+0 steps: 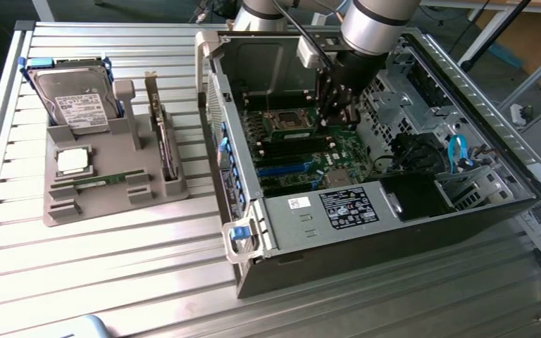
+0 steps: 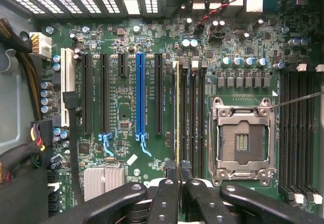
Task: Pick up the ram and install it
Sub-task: 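Pick up the ram and move it above insertion slot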
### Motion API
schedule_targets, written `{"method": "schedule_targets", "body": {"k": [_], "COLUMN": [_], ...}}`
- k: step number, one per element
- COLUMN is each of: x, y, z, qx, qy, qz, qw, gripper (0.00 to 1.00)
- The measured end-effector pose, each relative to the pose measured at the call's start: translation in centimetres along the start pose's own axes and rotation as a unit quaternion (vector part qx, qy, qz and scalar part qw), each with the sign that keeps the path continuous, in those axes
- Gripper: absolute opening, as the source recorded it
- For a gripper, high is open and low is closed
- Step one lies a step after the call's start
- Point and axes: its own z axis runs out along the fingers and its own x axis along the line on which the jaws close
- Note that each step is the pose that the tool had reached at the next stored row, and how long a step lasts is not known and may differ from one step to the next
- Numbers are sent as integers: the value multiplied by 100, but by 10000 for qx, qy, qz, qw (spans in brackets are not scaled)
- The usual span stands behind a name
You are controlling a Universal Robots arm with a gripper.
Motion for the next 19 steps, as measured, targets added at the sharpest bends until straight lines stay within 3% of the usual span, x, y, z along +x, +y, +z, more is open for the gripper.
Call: {"method": "schedule_targets", "body": {"k": [19], "x": [0], "y": [0], "z": [-2], "qx": [0], "qy": [6], "qz": [0], "qw": [10000], "gripper": [12]}}
